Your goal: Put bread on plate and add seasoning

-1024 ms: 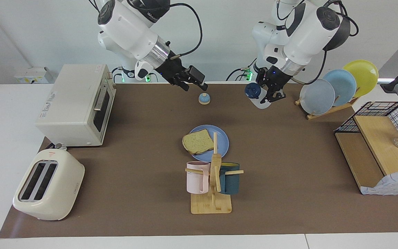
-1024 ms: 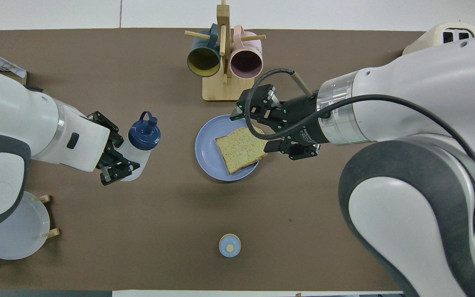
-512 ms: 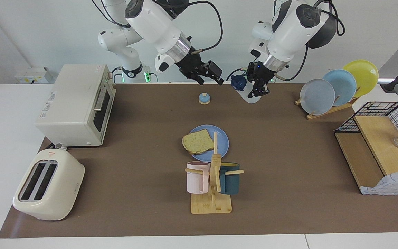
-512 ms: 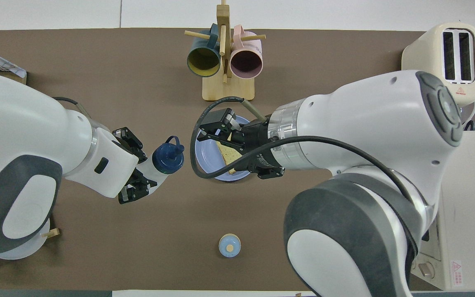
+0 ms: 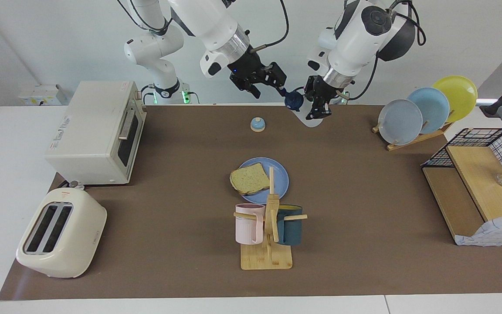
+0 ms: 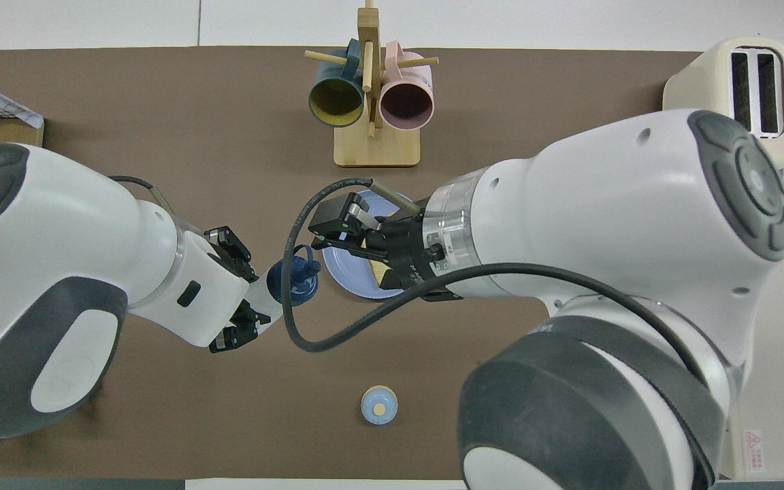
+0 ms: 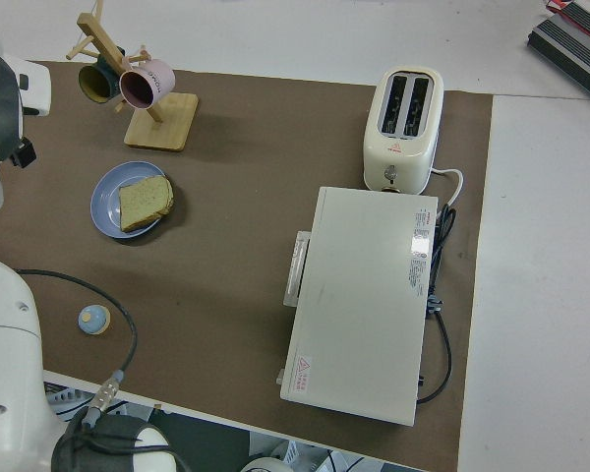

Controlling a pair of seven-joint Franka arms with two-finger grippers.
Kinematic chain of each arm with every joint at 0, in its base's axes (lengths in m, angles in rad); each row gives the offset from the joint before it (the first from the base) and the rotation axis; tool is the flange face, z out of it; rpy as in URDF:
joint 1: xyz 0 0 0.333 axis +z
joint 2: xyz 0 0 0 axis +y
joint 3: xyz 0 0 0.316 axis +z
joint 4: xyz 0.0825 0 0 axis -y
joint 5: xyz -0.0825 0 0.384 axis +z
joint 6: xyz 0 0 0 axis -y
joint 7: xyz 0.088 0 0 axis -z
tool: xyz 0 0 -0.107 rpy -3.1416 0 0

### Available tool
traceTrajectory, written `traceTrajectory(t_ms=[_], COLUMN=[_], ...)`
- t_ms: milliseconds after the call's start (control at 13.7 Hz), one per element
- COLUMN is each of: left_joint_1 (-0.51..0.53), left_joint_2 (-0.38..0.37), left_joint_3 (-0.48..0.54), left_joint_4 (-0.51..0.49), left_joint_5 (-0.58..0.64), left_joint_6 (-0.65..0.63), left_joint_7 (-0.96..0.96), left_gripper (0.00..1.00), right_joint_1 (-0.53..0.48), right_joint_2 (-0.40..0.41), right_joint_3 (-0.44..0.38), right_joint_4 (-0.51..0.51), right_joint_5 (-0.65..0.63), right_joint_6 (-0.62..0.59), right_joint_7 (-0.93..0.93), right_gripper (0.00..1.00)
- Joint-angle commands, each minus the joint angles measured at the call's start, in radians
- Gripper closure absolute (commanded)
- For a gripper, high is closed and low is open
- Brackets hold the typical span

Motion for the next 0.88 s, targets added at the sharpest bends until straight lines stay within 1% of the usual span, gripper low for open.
traceTrajectory(t_ms=[0, 73, 366, 512, 659, 805], left_joint_1=[-0.013, -0.013, -0.013, -0.013, -0.013, -0.013], left_joint_2=[-0.036, -0.036, -0.036, -0.036, -0.036, -0.036], left_joint_3=[0.003, 0.003, 0.003, 0.003, 0.003, 0.003], left_joint_4=[-0.031, -0.031, -0.031, -0.031, -0.031, -0.031], left_joint_5=[0.020, 0.023, 0.023, 0.022, 0.022, 0.022], left_joint_6=[-0.004, -0.004, -0.001, -0.001, 0.003, 0.003], left_joint_7=[0.038, 0.043, 0.043, 0.043, 0.043, 0.041], left_gripper=[1.00, 1.00, 1.00, 1.00, 1.00, 1.00], right_joint_1=[0.031, 0.042, 0.054, 0.054, 0.054, 0.063], right_joint_2=[0.030, 0.030, 0.027, 0.027, 0.027, 0.027], right_joint_3=[0.000, 0.000, 0.000, 0.000, 0.000, 0.002], right_joint_4=[0.047, 0.047, 0.039, 0.040, 0.040, 0.036], right_joint_5=[-0.025, -0.026, -0.032, -0.032, -0.032, -0.031], right_joint_6=[-0.011, -0.010, -0.010, -0.004, 0.003, 0.015], right_joint_7=[0.006, 0.005, 0.002, 0.002, 0.002, 0.003], right_gripper=[0.21, 0.23, 0.38, 0.40, 0.43, 0.52])
